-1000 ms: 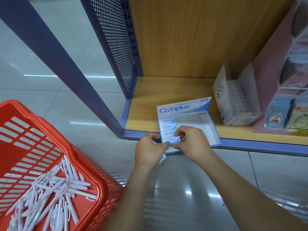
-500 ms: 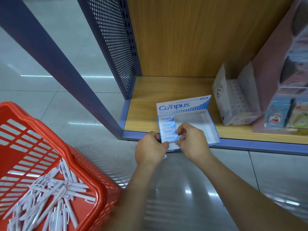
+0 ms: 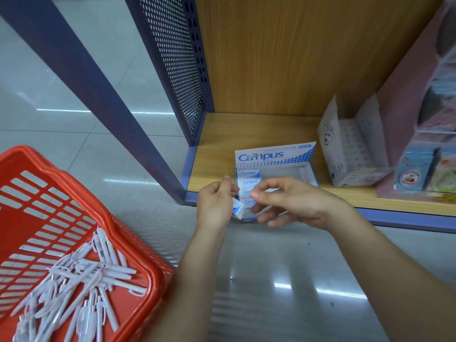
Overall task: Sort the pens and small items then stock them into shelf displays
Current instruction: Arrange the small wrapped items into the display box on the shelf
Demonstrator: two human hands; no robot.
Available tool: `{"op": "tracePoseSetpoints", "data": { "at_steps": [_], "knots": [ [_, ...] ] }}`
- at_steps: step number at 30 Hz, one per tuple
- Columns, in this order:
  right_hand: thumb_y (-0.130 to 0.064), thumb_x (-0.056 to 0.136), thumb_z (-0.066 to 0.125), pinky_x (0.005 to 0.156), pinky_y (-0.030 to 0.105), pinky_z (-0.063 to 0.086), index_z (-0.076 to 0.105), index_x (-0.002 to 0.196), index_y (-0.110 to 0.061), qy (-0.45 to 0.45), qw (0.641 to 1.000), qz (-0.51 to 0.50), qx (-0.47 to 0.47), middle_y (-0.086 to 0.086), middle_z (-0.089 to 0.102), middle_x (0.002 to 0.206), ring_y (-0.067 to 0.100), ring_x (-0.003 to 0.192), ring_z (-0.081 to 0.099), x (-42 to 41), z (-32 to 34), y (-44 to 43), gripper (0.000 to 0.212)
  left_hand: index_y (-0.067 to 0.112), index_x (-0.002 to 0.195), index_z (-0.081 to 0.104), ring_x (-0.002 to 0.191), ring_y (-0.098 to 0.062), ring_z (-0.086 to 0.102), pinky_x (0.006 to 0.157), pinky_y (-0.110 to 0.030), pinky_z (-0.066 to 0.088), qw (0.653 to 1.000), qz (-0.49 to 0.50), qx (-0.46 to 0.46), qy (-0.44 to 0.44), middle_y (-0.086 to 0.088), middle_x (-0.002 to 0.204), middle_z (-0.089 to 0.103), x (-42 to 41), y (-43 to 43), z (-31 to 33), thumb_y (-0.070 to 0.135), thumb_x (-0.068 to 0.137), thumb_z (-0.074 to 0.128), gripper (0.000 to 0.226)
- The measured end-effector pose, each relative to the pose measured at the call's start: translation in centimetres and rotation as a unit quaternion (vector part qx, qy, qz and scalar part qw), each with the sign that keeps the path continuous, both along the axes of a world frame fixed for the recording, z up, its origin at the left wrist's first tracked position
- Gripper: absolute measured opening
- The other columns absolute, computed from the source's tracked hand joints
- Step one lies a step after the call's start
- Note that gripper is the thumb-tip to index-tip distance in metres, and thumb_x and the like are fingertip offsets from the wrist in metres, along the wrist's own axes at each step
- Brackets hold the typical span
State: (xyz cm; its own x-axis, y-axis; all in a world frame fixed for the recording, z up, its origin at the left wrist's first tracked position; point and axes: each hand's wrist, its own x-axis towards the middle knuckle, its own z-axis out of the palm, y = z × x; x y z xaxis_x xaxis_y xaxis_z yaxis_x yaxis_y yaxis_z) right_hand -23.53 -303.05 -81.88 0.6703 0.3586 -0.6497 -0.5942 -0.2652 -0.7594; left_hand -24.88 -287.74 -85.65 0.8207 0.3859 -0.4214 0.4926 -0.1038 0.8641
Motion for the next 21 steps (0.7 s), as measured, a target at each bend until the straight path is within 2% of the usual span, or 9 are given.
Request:
{"op": "tracePoseSetpoints", "data": {
  "at_steps": [2,4,7,9,12,15,17,19,21],
  "knots": [
    [-0.022,0.082,0.072,0.065,0.025,0.057,0.062,0.105,-0.015,0.017,0.997,0.018,0.070,0.011,0.072,0.089,0.022,0.078,0.069,-0.6,0.3,0.7,0.026,0.017,0.068,0.066,0.068,-0.025,0.055,0.067,-0.032,0.044,0.997,0.021,-0.078,-0.002,0.000,0.063,0.060,0.1,-0.8,0.7,0.036,0.094,0.048,0.037],
    [-0.009,0.082,0.073,0.065,0.023,0.058,0.061,0.106,-0.010,-0.022,0.996,-0.039,0.078,0.014,0.071,0.085,0.022,0.073,0.069,-0.8,-0.1,1.2,0.027,0.016,0.077,0.068,0.074,-0.030,0.060,0.066,-0.032,0.048,0.987,0.030,-0.157,0.000,-0.007,0.077,0.064,0.1,-1.2,1.4,0.030,0.094,0.048,0.030],
    [-0.003,0.080,0.074,0.063,0.021,0.058,0.063,0.102,-0.006,-0.061,0.989,-0.116,0.069,0.017,0.068,0.079,0.017,0.063,0.068,-0.6,-0.4,0.8,0.024,0.008,0.103,0.064,0.074,-0.019,0.065,0.062,-0.025,0.053,0.957,0.006,-0.290,-0.020,-0.009,0.092,0.066,-0.3,-1.3,2.5,0.009,0.093,0.052,0.015],
    [-0.005,0.078,0.076,0.058,0.019,0.056,0.064,0.095,-0.008,-0.074,0.985,-0.137,0.068,0.013,0.067,0.072,0.015,0.058,0.066,-0.5,-0.3,0.3,0.021,0.006,0.111,0.060,0.080,-0.021,0.067,0.070,-0.026,0.057,0.945,-0.004,-0.326,-0.037,-0.013,0.097,0.068,-0.6,-1.3,2.3,0.005,0.094,0.053,0.019],
    [-0.006,0.078,0.075,0.051,0.018,0.052,0.064,0.089,-0.010,-0.076,0.980,-0.163,0.085,0.010,0.066,0.066,0.013,0.052,0.064,-0.6,-0.2,0.2,0.015,0.007,0.112,0.061,0.089,-0.025,0.066,0.084,-0.035,0.054,0.942,0.006,-0.332,-0.053,-0.015,0.105,0.069,-0.8,-1.4,2.2,0.008,0.096,0.050,0.019],
    [-0.004,0.082,0.070,0.052,0.018,0.052,0.066,0.090,-0.009,-0.071,0.976,-0.176,0.106,0.009,0.065,0.066,0.012,0.053,0.064,-0.9,-0.4,-0.2,0.011,0.010,0.105,0.062,0.080,-0.020,0.068,0.071,-0.031,0.055,0.922,0.056,-0.368,-0.101,-0.005,0.085,0.071,-0.6,-1.3,2.6,0.007,0.099,0.043,0.020],
    [-0.002,0.084,0.068,0.054,0.018,0.053,0.066,0.091,-0.009,-0.074,0.974,-0.182,0.110,0.009,0.065,0.068,0.013,0.056,0.065,-0.9,-0.4,-0.7,0.011,0.010,0.102,0.060,0.078,-0.020,0.068,0.072,-0.032,0.055,0.895,0.121,-0.408,-0.137,-0.004,0.071,0.067,-0.3,-0.4,2.8,0.000,0.097,0.040,0.023],
    [0.001,0.084,0.067,0.057,0.018,0.054,0.067,0.091,-0.009,-0.078,0.974,-0.183,0.112,0.007,0.064,0.070,0.013,0.059,0.066,-0.7,-0.4,-1.4,0.012,0.008,0.098,0.059,0.064,-0.019,0.064,0.073,-0.034,0.054,0.874,0.164,-0.429,-0.159,-0.005,0.062,0.055,-0.1,0.7,2.8,-0.008,0.091,0.038,0.027],
    [0.004,0.084,0.066,0.060,0.019,0.056,0.068,0.089,-0.008,-0.080,0.974,-0.182,0.112,0.006,0.063,0.072,0.014,0.060,0.066,-0.5,-0.1,-1.7,0.014,0.008,0.093,0.059,0.043,-0.015,0.045,0.054,-0.028,0.048,0.902,0.148,-0.382,-0.137,-0.004,0.059,0.043,-0.1,1.2,2.8,-0.005,0.086,0.037,0.026]
  ]
}}
